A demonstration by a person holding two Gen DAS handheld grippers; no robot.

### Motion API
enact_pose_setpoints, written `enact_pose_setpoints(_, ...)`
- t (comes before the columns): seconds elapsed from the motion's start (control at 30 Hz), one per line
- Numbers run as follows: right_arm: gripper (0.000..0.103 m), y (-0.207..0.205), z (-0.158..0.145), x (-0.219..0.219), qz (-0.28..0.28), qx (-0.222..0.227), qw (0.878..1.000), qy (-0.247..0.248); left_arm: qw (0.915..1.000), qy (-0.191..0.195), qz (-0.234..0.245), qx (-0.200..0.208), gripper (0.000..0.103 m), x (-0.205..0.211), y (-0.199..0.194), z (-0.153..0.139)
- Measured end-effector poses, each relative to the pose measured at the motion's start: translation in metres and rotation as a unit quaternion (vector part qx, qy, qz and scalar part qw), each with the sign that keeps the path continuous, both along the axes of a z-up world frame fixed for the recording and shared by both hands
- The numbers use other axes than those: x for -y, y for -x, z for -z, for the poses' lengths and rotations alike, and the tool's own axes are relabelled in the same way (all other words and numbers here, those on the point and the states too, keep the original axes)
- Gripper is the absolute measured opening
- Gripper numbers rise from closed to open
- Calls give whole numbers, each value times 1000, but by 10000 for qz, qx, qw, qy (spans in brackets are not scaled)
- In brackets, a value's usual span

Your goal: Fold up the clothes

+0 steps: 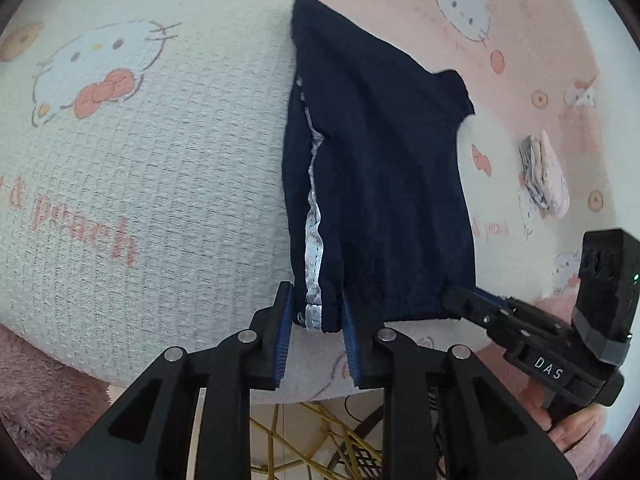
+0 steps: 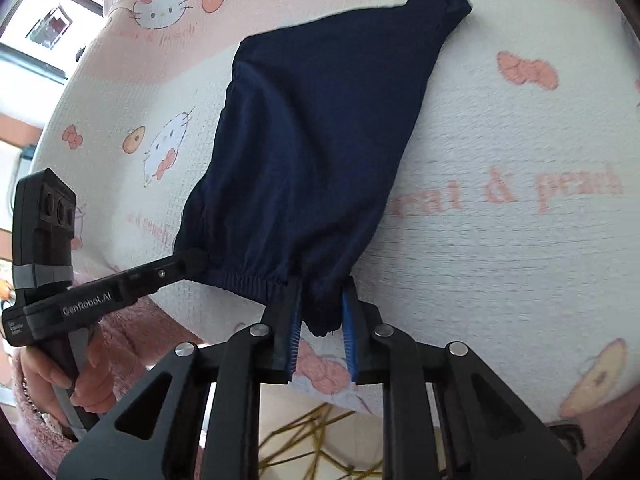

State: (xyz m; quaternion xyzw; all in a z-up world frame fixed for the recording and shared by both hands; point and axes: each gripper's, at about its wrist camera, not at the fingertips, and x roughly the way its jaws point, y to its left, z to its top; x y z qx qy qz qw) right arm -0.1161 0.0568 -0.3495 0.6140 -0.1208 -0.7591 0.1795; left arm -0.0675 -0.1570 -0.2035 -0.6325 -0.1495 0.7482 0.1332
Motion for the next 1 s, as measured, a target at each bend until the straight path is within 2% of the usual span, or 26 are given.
enact_pose_setpoints(0.1, 17, -8, -12, -3, -161, -209, 9985, -477, 9989, 296, 365, -68, 27, -23, -11, -3)
enact_pose_setpoints(0.17, 18, -10, -9, -5, -179, -120, 9982, -554, 9977, 396, 532, -103, 28, -31, -15, -7)
enact_pose_setpoints(0.27, 22, -9, -9, -11, -144, -3, 9990, -415, 9987, 94, 347, -356, 28, -18, -14, -23)
enact_pose_setpoints(0.37, 23, 0, -25, -30, 104, 182, 9986, 484, 9980, -372, -66, -506, 29, 9, -7, -35)
enact_pose_setpoints(0.43, 23, 6, -32, -44, 390, 338, 9940, 969, 9983, -270, 16, -509, 29, 9, 3, -34)
enact_pose_setpoints(0.47, 23, 10, -36, -47, 445, 318, 9945, 893, 9986, -168, 116, -497, 29, 6, 8, -32)
enact_pose_setpoints(0.5, 23, 14, -41, -46, 388, 247, 9971, 601, 9986, -67, 216, -485, 29, 3, 14, -31)
enact_pose_setpoints(0.57, 23, 30, -53, -32, 83, -131, 9992, -373, 9985, -27, 381, -403, 29, -1, 22, -27)
enact_pose_setpoints(0.6, 23, 39, -59, -25, -69, -375, 9953, -888, 9983, -38, 457, -350, 29, -2, 26, -25)
enact_pose_setpoints(0.63, 24, 37, -64, -27, -128, -628, 9911, -1170, 9982, -18, 513, -312, 29, -4, 30, -22)
enact_pose_setpoints(0.7, 28, 49, -64, -22, -272, -820, 9894, -1166, 9979, 98, 574, -270, 29, -11, 38, -17)
enact_pose_setpoints(0.77, 28, 64, -53, -36, -372, -628, 9920, -1033, 9975, 214, 617, -272, 29, -10, 41, -14)
enact_pose_setpoints(0.9, 28, 52, -31, -13, -516, -524, 9906, -1155, 9956, 458, 746, -334, 28, -12, 48, -12)
enact_pose_setpoints(1.0, 28, 49, -11, 8, -518, -339, 9913, -1162, 9946, 479, 809, -430, 16, -14, 53, -15)
